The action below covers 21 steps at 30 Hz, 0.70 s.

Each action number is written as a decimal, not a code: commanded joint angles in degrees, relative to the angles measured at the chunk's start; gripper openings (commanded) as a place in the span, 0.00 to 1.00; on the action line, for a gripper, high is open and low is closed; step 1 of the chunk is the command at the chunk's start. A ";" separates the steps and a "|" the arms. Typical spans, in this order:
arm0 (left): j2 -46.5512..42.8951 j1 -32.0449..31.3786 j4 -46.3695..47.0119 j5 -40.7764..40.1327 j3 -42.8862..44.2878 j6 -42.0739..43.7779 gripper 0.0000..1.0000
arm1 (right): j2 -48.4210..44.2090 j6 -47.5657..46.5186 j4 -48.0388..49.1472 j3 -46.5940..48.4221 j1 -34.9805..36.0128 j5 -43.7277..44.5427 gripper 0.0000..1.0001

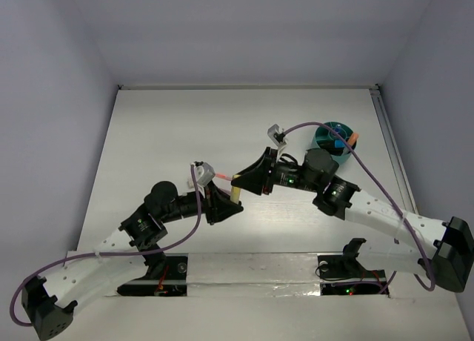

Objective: Sort the stationery into containers
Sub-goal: Close the pen cap on the pen.

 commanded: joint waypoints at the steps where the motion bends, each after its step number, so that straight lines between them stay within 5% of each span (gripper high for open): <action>1: -2.51 3.09 18.77 -9.62 6.50 1.32 0.00 | 1.15 1.17 -15.28 -2.68 3.61 -1.84 0.00; 6: -0.23 3.71 20.53 -8.12 6.76 -0.09 0.00 | 7.31 1.26 -13.59 -0.82 7.67 -0.45 0.00; 13: -1.02 4.33 19.74 -8.12 6.94 0.09 0.00 | -2.97 1.79 -17.11 -7.85 7.67 10.36 0.00; 21: 0.48 4.86 21.15 -7.24 6.84 -1.14 0.00 | 6.25 3.20 -6.13 -6.01 7.67 4.92 0.00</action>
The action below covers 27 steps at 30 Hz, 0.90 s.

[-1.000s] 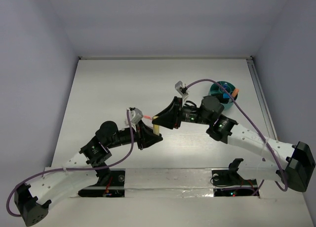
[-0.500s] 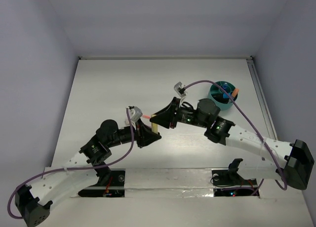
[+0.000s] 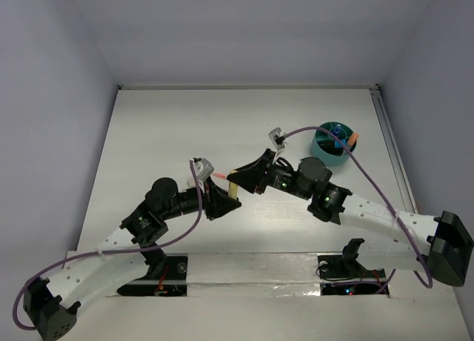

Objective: Sort the stationery into containers
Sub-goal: Close the pen cap on the pen.

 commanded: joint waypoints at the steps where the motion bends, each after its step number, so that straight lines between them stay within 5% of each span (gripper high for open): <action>1: -1.03 1.99 20.52 -8.14 6.93 -0.29 0.00 | 5.86 0.09 -11.57 -1.82 2.92 -9.38 0.00; 15: -0.33 1.99 22.89 -8.14 4.30 -2.93 0.00 | 6.30 13.35 -3.49 -7.70 -0.41 -4.98 0.00; 23: -2.43 1.99 21.39 -7.61 2.11 -3.98 0.29 | 7.27 19.86 2.05 -8.05 -4.90 -0.59 0.00; 25: -3.05 1.99 21.13 -7.79 1.23 -4.24 0.52 | 7.88 21.09 3.19 -8.05 -6.39 0.38 0.00; 27: -3.93 1.99 20.34 -8.23 0.87 -4.24 0.60 | 9.28 22.06 4.60 -8.23 -7.26 -0.14 0.00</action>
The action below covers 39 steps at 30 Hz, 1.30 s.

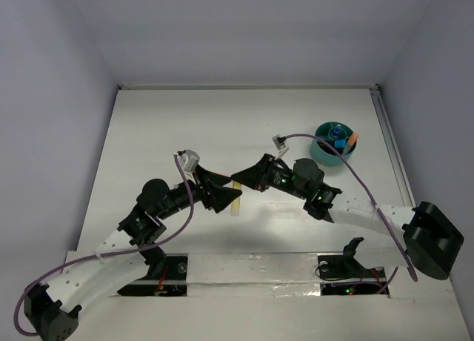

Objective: Sort the stationery into containers
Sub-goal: Close the pen cap on the pen, then place the pen in the storage box.

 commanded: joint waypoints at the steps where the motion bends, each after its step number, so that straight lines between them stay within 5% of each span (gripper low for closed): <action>1: -3.17 0.01 13.72 -1.34 1.22 0.08 0.68 | 3.15 2.15 -3.77 -1.82 -1.30 -0.86 0.00; 4: -3.43 0.01 12.92 -1.61 1.31 0.08 0.80 | 4.38 2.50 -2.19 -1.39 -2.45 -0.69 0.00; 5: -3.17 0.01 12.83 -1.35 1.39 0.08 0.95 | 4.38 2.68 -1.66 -1.47 -3.32 -0.17 0.00; 15: -4.83 0.01 6.96 -4.41 2.27 0.08 0.99 | 3.60 0.05 -0.42 1.34 -12.46 0.10 0.00; 19: -7.38 0.01 3.26 -7.23 3.85 0.52 0.99 | -2.55 -4.25 -6.82 2.83 -16.85 3.61 0.00; 28: -13.10 0.01 -3.77 -6.62 6.66 0.70 0.99 | -20.30 -17.70 -24.65 5.64 -32.23 23.20 0.00; 39: -20.21 0.01 -20.98 -10.22 12.47 7.02 0.99 | -19.18 -30.79 -29.42 13.38 -38.92 48.34 0.00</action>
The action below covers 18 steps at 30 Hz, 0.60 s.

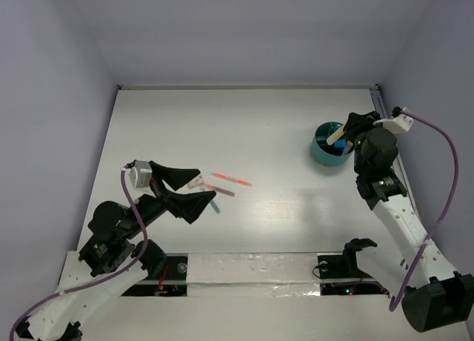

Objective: Sort the stationery into containers
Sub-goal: Place the pen in the storage box.

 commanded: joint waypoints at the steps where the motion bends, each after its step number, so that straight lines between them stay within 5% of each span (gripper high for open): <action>1: -3.32 0.01 -6.51 -3.88 3.20 3.85 0.99 | 1.00 -9.81 0.01 4.09 -0.52 12.74 0.00; 5: -6.40 0.01 -10.21 -7.93 3.20 4.74 0.99 | 3.11 -16.16 3.45 4.44 -1.75 19.34 0.00; 18: -7.98 0.01 -11.70 -8.20 2.94 4.48 0.99 | 15.76 -20.73 8.98 6.03 -6.76 21.11 0.00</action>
